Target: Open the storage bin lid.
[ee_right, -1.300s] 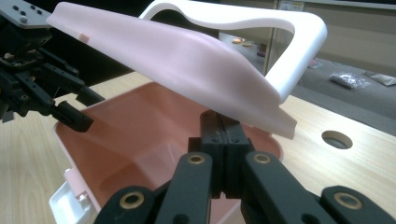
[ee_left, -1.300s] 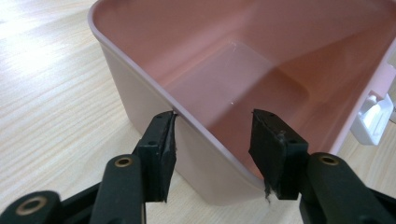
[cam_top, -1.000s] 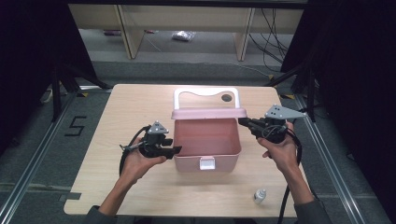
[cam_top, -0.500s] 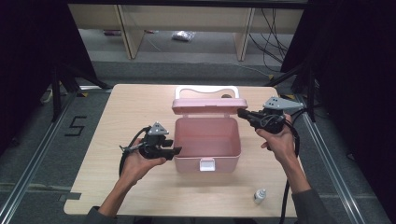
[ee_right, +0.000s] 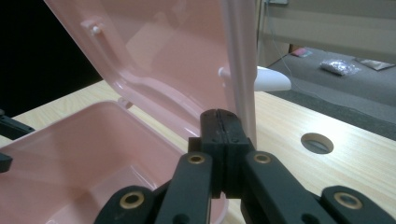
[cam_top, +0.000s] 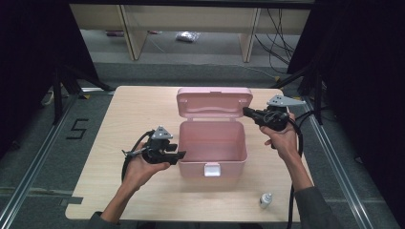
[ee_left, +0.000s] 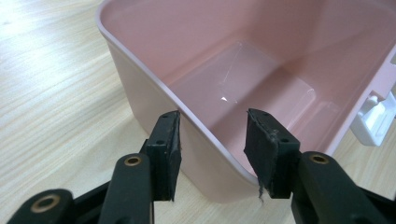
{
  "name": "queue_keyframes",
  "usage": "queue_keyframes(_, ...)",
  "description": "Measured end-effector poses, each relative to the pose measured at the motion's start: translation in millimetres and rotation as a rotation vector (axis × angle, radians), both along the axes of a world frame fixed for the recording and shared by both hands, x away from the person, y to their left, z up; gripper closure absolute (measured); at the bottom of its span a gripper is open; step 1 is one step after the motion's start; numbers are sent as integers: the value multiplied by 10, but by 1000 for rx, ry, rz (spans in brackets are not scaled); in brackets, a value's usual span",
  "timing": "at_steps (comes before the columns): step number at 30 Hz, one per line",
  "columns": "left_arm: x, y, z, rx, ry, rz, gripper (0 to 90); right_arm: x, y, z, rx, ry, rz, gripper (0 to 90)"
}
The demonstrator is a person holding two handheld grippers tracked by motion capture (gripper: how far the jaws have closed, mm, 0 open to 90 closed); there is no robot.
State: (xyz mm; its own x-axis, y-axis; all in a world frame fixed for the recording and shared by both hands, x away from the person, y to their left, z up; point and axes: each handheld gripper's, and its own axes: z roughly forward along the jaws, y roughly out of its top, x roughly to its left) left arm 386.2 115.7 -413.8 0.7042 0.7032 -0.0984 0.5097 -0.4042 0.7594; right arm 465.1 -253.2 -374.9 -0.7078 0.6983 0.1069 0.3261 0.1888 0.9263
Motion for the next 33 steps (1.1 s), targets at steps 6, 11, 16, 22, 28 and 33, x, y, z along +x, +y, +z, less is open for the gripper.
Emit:
queue_keyframes(6,-6,0,2,9,-9,-2,554,91,-20,-49,-14,-12,-16,900)
queue_keyframes(11,-8,-1,2,6,-2,-6,554,159,-51,-95,-8,-15,-32,900)
queue_keyframes(16,-3,2,2,9,-9,-7,553,220,-90,-128,-8,-5,-55,900)
queue_keyframes(22,-3,1,2,10,-11,-7,551,265,-46,-158,-4,21,-68,900)
queue_keyframes(28,-4,1,0,8,-13,-5,550,324,-19,-190,-11,38,-73,900)
queue_keyframes(33,-7,0,-1,9,-18,1,545,333,-4,-212,-22,40,-86,900)
